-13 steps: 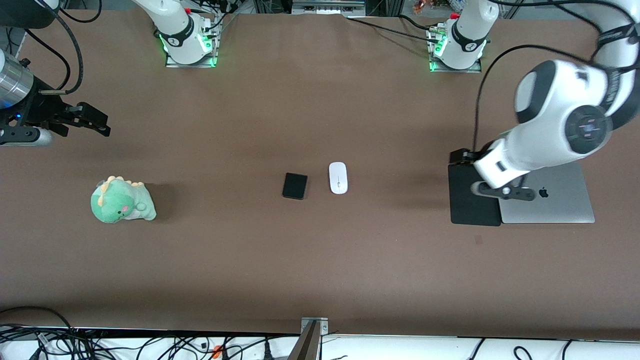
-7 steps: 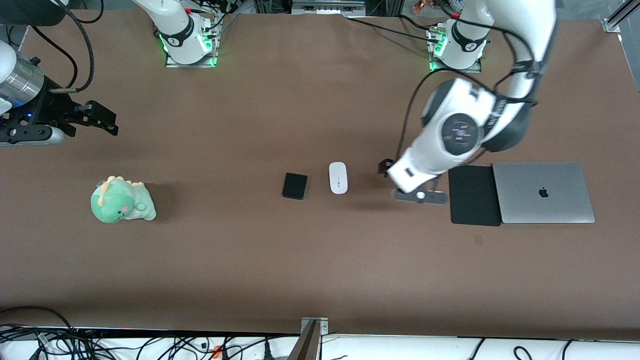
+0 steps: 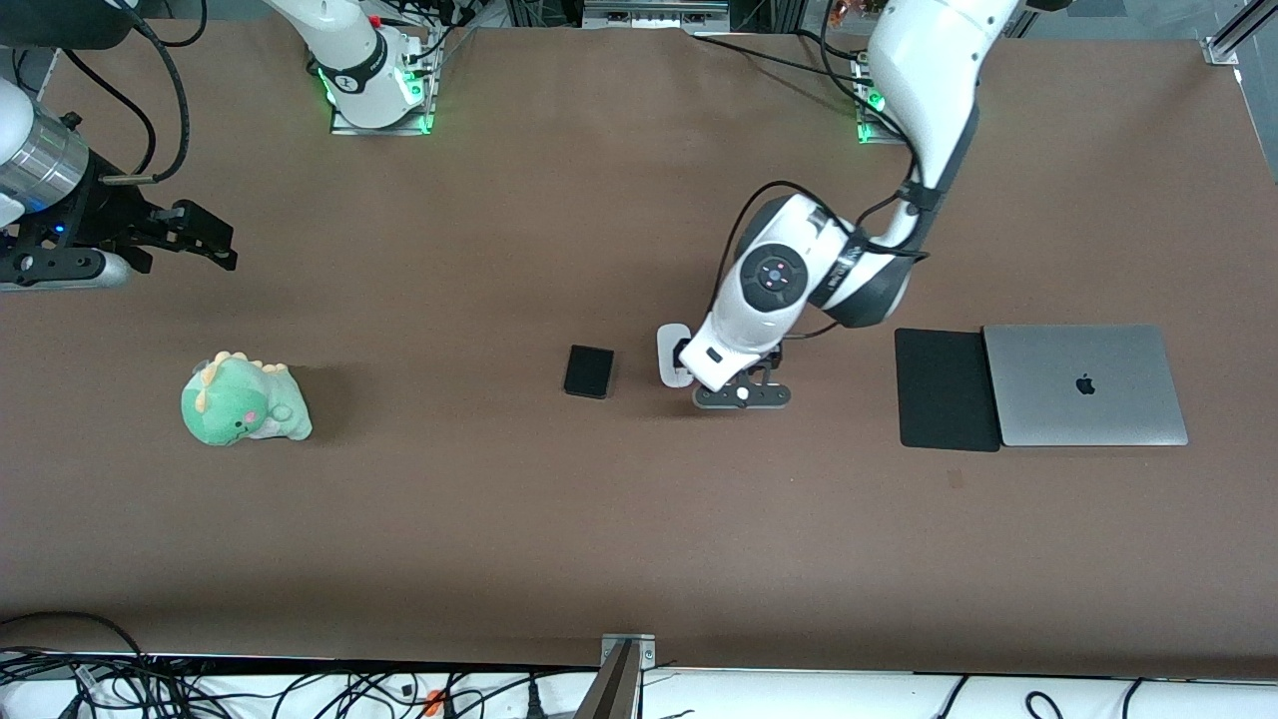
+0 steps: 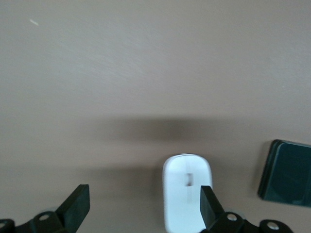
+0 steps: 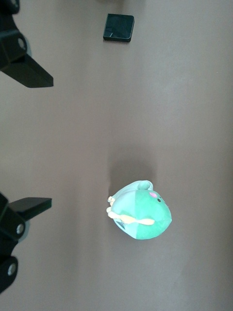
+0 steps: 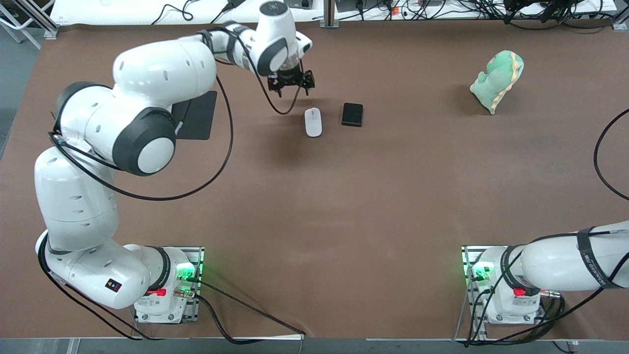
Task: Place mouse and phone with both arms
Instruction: 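Lower the left gripper and close it on the white mouse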
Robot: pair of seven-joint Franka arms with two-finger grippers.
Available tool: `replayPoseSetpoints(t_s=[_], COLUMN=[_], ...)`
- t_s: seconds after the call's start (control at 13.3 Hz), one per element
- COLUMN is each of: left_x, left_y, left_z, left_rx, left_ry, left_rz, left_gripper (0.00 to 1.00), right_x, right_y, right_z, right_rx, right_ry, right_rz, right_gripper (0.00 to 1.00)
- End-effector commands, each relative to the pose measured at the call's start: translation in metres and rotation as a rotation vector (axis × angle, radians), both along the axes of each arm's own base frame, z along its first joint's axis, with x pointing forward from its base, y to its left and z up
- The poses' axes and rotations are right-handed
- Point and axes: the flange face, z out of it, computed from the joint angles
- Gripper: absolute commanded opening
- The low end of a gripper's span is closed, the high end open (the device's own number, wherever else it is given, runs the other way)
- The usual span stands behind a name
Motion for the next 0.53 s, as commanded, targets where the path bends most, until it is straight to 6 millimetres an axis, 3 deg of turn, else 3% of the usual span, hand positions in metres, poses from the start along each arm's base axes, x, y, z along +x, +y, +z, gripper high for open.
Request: replayPoseSetpoints(t_s=[0.0, 0.3, 0.45], left_x=[-0.018, -0.042, -0.052], left_y=[-0.018, -0.047, -0.049], left_z=[-0.023, -0.048, -0.067], left_rx=[0.043, 0.035, 0.062], left_ry=[-0.049, -0.077, -0.082], left_rz=[-0.018, -0.001, -0.04], left_gripper=[1.0, 1.0, 1.0], right_x=[0.001, 0.001, 0.001], right_y=[0.0, 0.0, 0.0], right_z=[0.005, 0.004, 0.004], right_rx=[-0.002, -0.003, -0.003], right_ry=[-0.006, -0.004, -0.004], right_rz=[-0.003, -0.008, -0.008], right_gripper=[1.0, 1.0, 1.0])
